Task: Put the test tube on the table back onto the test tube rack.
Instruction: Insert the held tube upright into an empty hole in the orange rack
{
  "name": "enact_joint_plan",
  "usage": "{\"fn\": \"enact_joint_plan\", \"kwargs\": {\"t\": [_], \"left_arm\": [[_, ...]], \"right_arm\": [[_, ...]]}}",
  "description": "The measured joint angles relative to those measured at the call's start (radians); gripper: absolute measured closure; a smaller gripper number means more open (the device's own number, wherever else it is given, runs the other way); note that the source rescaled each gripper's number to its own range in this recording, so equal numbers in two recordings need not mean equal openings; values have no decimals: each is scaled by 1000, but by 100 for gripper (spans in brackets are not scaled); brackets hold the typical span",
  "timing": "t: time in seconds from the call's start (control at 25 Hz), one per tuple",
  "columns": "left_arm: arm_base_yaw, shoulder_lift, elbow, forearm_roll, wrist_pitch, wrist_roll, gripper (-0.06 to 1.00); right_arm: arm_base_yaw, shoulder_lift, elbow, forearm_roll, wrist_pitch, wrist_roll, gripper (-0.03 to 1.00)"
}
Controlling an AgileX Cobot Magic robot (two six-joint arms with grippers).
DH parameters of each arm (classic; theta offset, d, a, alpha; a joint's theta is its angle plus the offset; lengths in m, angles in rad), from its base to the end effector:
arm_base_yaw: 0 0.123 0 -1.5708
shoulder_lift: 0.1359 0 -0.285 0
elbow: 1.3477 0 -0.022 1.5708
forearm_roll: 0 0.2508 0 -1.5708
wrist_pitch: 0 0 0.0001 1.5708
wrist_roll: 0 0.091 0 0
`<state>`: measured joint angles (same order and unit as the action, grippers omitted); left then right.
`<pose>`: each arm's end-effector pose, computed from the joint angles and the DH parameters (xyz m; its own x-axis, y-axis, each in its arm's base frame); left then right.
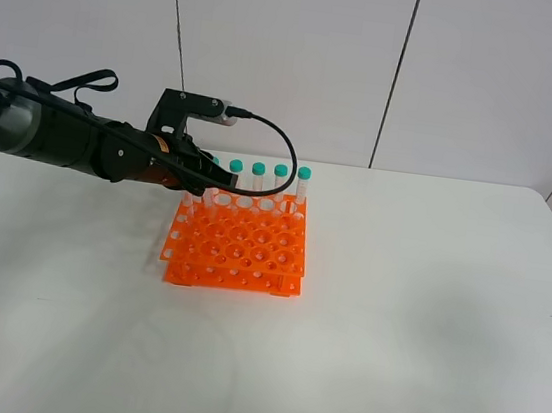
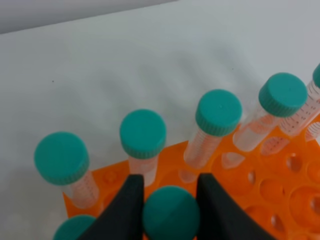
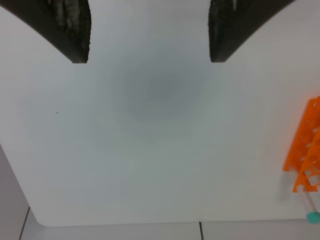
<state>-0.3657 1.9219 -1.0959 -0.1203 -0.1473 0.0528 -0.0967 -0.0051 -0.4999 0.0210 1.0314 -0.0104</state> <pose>0.3825 -0.1448 0.1713 -0.5432 0.1372 -0.8284 0.3086 0.9501 -0.0451 -0.0043 0.0021 0.2796 -0.4231 0.0414 -0.9051 0.0805 0.9967 0.0080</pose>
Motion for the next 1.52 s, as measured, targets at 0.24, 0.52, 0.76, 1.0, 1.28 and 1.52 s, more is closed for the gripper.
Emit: {"fn": "enact_joint_plan", "kwargs": {"t": [0.24,0.52,0.76,1.0,1.28,1.52], "left_arm": [[0,0,0,1,-2,0,94],[0,0,0,23,-2,0,94],[0,2,-22,23,9,-3,94],[0,7,-48,25,28,-9,94],[0,10,-48,25,43,-9,94],[0,11,-39,25,42,-9,94]], "right_arm": [[0,0,0,0,0,0,21],[0,0,0,0,0,0,21],[0,0,0,0,-1,0,21],[0,0,0,0,-1,0,21],[0,0,0,0,-1,0,21],[0,0,0,0,-1,0,21]]}}
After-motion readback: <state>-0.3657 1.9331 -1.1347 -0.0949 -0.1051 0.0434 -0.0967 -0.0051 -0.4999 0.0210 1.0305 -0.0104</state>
